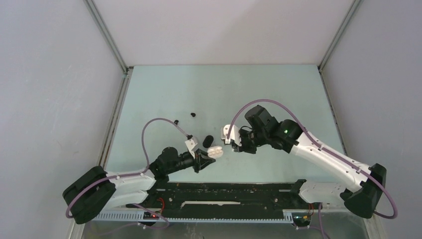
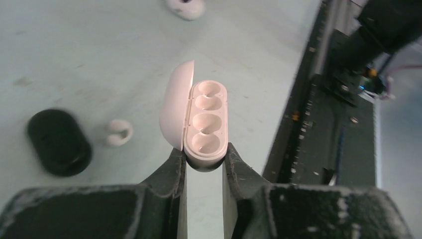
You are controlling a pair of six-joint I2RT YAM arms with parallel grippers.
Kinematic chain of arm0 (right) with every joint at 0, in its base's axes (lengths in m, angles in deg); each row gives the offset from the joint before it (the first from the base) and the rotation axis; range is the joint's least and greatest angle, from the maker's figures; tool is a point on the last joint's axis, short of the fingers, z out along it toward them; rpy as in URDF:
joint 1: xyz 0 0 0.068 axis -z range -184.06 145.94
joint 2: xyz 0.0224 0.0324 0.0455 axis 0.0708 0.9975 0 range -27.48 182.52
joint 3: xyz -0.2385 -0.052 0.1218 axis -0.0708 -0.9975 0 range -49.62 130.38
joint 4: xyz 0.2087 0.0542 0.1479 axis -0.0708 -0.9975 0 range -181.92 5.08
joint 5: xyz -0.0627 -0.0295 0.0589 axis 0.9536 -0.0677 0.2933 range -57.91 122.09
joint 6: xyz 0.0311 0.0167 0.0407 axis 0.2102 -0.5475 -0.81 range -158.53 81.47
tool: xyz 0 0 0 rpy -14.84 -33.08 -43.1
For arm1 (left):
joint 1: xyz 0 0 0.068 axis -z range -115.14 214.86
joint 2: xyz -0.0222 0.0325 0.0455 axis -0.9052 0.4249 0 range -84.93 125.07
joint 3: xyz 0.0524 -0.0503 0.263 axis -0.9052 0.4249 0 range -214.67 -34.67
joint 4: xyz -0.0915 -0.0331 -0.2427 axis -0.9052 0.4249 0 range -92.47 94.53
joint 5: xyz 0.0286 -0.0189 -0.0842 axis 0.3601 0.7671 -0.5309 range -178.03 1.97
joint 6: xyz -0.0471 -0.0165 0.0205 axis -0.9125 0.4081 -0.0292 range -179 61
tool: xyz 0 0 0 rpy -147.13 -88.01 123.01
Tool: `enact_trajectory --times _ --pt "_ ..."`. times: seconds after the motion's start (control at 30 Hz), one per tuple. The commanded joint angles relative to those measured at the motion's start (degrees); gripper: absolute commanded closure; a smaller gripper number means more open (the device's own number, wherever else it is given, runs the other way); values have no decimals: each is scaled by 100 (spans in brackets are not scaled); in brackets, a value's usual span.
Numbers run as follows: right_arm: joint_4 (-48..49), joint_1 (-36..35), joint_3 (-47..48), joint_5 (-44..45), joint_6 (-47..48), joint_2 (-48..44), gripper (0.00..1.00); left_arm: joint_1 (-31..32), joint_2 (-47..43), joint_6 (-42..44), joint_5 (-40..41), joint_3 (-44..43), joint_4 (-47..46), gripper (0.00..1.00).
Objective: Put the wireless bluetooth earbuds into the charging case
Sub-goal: Pick up the earbud from the center of the board, then place the earbud in the charging case.
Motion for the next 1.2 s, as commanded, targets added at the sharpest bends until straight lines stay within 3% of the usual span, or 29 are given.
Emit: enact_trajectory --times 0.0,0.5,1.17 --pt "-808 -162 480 -871 -5 226 100 517 202 549 -594 -354 -553 100" --pt "-858 -431 1195 -1181 -359 1342 100 974 362 959 -854 -498 -394 100" --pt "-802 -651 1291 -1369 -377 1681 100 1008 528 891 -1175 -613 -396 100"
